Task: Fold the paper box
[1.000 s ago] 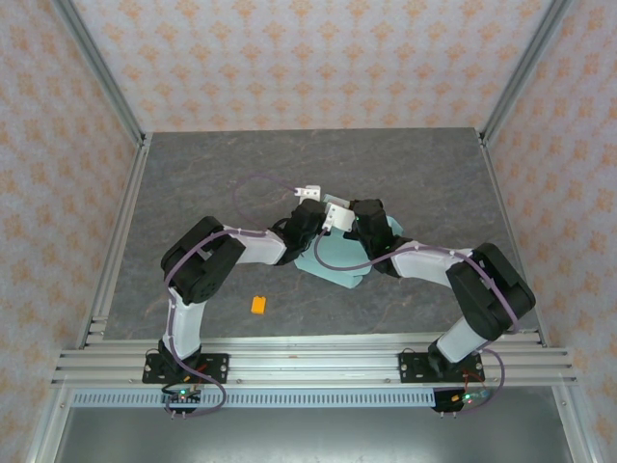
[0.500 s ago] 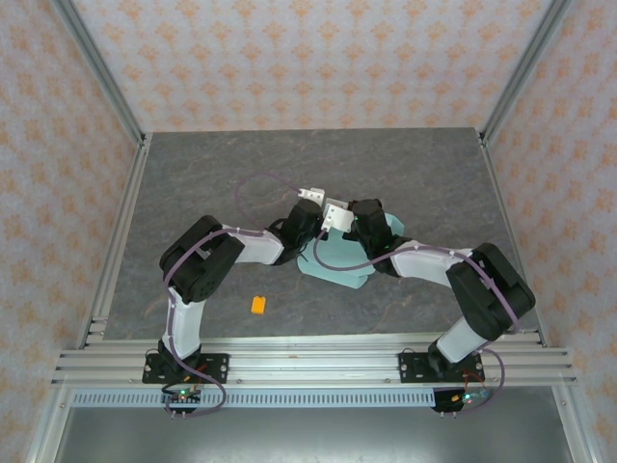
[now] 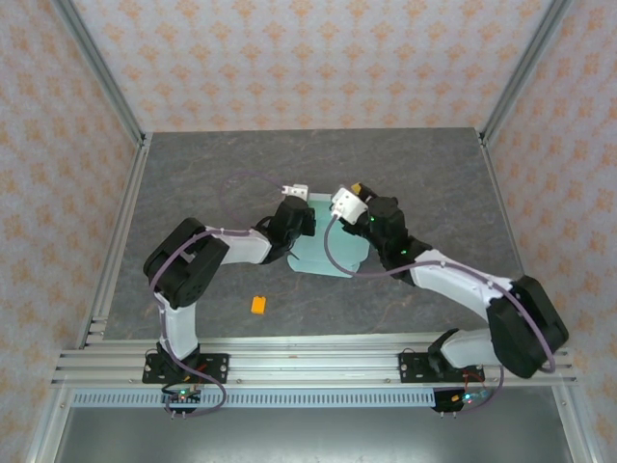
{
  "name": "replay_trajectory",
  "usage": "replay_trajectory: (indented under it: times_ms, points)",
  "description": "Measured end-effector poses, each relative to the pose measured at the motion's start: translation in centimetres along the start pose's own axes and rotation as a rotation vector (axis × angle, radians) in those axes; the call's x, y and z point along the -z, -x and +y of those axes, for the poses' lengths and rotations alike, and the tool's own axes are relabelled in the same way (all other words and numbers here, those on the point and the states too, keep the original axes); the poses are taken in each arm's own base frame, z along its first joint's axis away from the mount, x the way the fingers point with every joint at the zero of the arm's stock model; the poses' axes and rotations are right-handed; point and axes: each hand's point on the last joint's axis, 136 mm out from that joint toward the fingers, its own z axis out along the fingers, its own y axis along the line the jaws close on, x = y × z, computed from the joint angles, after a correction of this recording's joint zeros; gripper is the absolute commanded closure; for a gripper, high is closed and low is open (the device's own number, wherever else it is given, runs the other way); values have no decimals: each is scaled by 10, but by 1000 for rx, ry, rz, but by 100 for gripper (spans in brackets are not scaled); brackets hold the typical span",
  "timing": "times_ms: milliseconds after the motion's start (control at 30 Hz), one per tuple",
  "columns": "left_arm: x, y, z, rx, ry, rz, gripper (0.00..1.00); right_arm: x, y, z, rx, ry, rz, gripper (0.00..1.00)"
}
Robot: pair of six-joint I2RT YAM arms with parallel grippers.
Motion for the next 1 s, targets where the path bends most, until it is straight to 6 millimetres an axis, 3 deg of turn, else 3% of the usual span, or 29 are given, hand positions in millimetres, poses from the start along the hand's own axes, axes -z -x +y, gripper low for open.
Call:
replay_trajectory:
  times_ms: [200, 400, 467, 567, 700, 833, 1000]
  points:
    - [21, 15, 11, 15, 54, -23, 100, 43, 21, -32, -300, -38, -9, 42]
    - [38, 13, 20, 22, 90, 9, 100, 55, 49, -64, -591, -36, 96, 41]
    - [43, 13, 22, 26, 97, 14, 100, 52, 55, -66, -677, -20, 137, 36]
    - [51, 14, 26, 26, 111, 16, 100, 40, 56, -59, -795, 18, 233, 30]
    - [58, 16, 31, 23, 128, 14, 100, 20, 45, -34, -918, 81, 372, 28]
    - [61, 16, 33, 20, 141, 15, 100, 6, 29, -9, -979, 118, 498, 28]
    - [61, 14, 35, 16, 152, 22, 100, -5, 13, 4, -1005, 114, 591, 29]
